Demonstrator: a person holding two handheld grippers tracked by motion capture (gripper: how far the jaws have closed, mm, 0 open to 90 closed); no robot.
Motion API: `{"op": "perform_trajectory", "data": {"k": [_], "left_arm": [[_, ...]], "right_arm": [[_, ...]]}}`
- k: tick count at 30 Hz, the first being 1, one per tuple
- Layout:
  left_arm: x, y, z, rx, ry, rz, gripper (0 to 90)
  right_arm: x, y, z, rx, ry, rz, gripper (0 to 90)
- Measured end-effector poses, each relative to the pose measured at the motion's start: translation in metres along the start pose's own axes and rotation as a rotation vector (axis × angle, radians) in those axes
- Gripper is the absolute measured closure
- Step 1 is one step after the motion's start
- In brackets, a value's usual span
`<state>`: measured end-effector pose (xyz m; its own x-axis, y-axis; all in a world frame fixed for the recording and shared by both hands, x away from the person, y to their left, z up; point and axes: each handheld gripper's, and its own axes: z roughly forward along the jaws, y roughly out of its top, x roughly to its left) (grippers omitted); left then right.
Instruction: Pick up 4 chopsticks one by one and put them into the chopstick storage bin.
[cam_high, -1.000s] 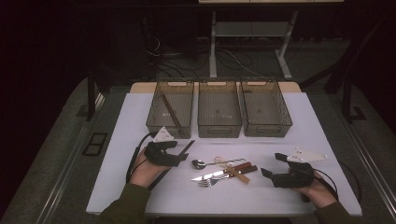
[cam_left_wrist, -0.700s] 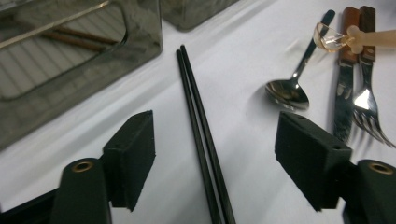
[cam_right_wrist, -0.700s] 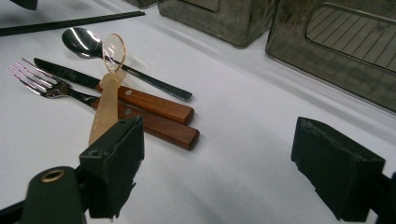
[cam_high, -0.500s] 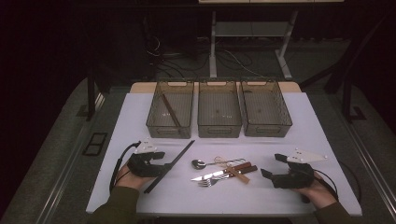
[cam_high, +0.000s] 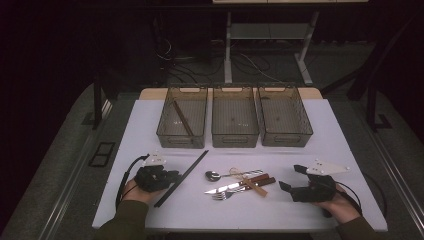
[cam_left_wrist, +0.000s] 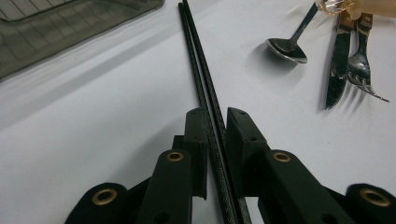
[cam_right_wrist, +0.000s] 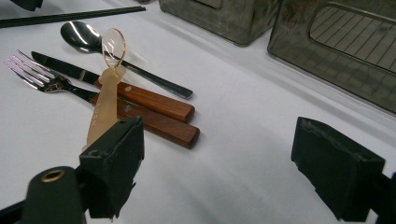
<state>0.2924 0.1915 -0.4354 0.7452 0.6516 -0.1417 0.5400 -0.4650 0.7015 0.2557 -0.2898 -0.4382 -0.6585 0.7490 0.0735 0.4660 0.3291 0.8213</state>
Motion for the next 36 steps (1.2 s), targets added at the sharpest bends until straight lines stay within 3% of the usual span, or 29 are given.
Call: {"op": "perform_trajectory", "data": {"k": [13,23,30,36], "left_arm": [[0.0,-0.0015,0.0055,0.038,0.003,-0.004,81.8],[0.0008,-0.0019,0.0069,0.068,0.017,0.021,82.8],[-0.0033,-0.0016,0.0085,0.076,0.046,0.041,83.3],[-0.006,0.0003,0.0091,0.087,0.067,0.034,84.4]], "right_arm": [[0.0,0.0,0.0002,0.005,-0.001,-0.004,17.3],[0.0,0.0,0.0002,0.004,-0.002,-0.004,17.3],[0.0004,0.0,0.0006,0.006,-0.002,-0.006,17.3],[0.0004,0.0002,0.0003,0.004,-0.004,-0.007,17.3]]}}
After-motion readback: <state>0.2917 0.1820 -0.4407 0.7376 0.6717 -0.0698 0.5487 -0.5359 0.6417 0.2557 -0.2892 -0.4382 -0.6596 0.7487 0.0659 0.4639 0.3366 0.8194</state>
